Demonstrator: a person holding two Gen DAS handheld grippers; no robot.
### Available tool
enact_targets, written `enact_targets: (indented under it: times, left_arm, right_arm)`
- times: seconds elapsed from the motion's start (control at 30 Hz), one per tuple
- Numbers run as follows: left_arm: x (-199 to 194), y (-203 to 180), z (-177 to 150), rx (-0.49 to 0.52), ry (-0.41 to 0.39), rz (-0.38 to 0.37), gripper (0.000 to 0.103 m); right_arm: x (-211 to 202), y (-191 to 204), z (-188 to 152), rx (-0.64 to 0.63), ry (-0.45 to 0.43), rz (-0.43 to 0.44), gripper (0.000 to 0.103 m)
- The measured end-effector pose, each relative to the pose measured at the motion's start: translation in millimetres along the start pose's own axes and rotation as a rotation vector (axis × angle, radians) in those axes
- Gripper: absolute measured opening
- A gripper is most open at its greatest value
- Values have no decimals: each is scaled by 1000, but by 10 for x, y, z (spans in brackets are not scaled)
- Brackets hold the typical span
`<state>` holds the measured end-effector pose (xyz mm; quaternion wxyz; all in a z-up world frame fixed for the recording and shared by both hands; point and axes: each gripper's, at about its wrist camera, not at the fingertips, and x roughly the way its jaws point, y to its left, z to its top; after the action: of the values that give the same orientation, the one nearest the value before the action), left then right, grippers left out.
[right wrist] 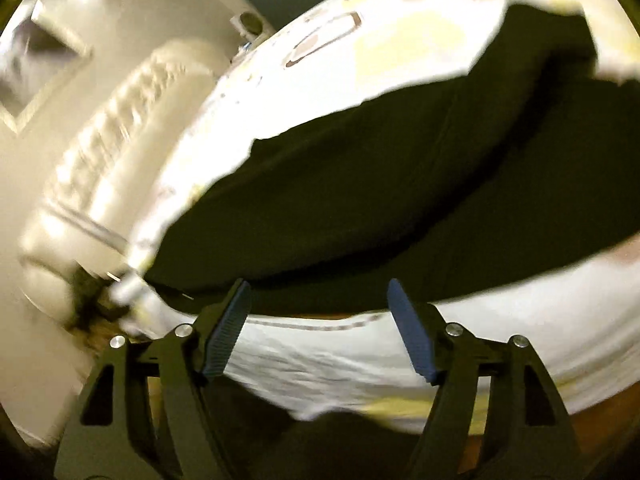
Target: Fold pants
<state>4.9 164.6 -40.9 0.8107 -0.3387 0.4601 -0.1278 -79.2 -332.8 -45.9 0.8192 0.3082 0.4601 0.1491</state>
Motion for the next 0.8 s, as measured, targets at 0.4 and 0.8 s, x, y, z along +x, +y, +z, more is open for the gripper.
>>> enact_targets:
  times: [0.4,0.8]
  left_arm:
    - [376,-31,59,-27,52,66,35]
    - [184,-132,40,61,9,140,11]
  right_arm:
    - [456,-104,-165,350,-14,178,71]
    - [420,20,-10,330,-67,118,9]
